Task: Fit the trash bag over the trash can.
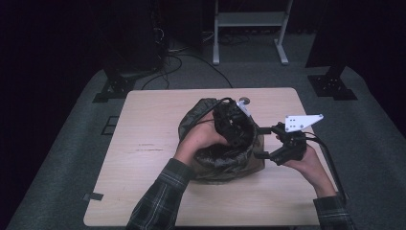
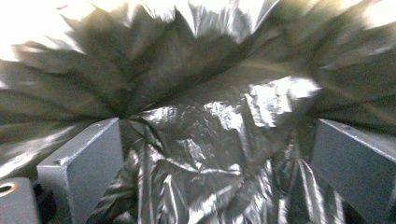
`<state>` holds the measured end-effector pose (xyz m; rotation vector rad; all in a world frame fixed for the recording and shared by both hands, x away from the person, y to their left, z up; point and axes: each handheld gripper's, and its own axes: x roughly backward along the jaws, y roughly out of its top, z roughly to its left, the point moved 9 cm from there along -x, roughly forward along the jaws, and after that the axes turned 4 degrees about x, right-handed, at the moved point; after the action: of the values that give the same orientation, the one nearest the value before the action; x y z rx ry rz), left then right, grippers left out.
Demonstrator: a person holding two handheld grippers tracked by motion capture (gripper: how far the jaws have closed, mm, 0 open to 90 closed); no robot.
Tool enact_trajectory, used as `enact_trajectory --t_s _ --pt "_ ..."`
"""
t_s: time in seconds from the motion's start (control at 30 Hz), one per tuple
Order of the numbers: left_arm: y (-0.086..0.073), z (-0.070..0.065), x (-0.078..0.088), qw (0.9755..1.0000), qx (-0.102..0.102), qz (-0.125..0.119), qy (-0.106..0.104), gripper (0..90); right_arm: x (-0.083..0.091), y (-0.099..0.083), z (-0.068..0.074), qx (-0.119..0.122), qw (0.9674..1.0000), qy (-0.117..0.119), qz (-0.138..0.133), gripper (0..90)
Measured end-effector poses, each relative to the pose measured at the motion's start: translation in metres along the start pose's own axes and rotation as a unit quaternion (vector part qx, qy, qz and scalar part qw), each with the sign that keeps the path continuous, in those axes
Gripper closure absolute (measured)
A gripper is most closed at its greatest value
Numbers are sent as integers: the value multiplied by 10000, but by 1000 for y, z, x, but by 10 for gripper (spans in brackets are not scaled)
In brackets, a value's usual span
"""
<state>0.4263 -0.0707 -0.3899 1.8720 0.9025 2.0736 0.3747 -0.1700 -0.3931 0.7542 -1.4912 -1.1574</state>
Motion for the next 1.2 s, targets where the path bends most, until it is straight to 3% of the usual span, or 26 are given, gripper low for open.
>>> enact_trajectory --t_s 0.3,0.43,0.73,1.07,1.2 --pt "-8 -1 43 9984 -6 -546 112 16 4 0 -2 -22 10000 -72 -1 96" --pt "-13 -2 60 9961 48 -880 47 15 5 -1 -2 -51 9999 -106 -4 96" --pt "-28 -3 90 9912 88 -1321 88 14 13 -7 -4 -73 9996 -252 132 95" --pt "-64 -3 128 9829 255 -1802 282 14 26 -19 -2 -162 9985 -420 308 96" --pt "-85 -4 144 9777 328 -2030 424 14 32 -25 -1 -160 9978 -499 397 96"
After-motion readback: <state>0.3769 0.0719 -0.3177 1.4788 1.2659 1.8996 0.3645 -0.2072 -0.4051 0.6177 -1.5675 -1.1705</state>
